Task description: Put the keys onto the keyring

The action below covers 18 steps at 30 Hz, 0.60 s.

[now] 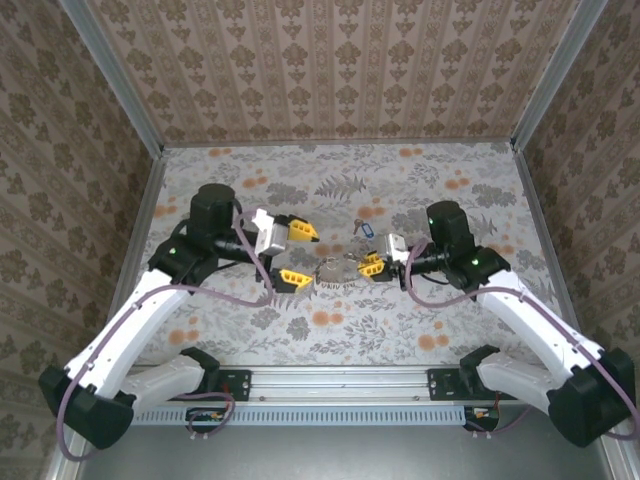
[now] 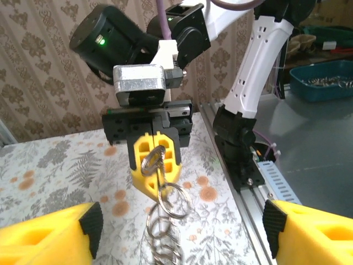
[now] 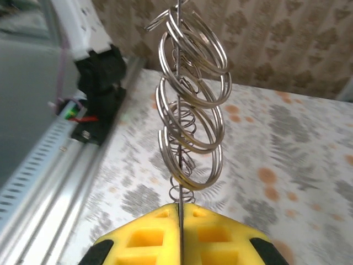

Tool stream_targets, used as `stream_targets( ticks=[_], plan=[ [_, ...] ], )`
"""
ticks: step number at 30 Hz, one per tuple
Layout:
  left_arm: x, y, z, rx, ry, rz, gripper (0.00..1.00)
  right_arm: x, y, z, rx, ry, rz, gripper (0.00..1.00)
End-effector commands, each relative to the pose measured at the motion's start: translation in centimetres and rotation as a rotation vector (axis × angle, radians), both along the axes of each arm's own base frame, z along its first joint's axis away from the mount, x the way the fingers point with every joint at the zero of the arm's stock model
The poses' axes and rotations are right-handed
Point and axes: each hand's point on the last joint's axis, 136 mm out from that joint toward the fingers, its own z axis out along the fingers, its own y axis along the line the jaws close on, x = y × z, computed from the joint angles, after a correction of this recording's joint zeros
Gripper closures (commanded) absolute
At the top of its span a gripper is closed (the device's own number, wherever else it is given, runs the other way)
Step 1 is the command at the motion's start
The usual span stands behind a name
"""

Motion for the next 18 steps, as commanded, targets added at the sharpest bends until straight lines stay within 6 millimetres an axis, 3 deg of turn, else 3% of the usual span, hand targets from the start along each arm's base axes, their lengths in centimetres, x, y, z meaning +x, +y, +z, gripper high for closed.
stream_targets(
  ticks=[1,9,18],
  plan=[
    [-0.7,0.9,-2.0,0.044,0.018,0.017,0.15,2.3,-0.5,0.7,-0.041,-0.237,-0.146,1.00],
    [1.4,0.1,-5.2,0.106,-0.059,0.080,0.16,3.5,-0.9,-0.2,-0.273,-0.661,-0.237,1.00],
    [0.7,-1.5,-8.4,0.197,-0.128,0.011,0.22,3.8,-1.2,-0.5,-0.396,-0.945,-0.198,1.00]
  ],
)
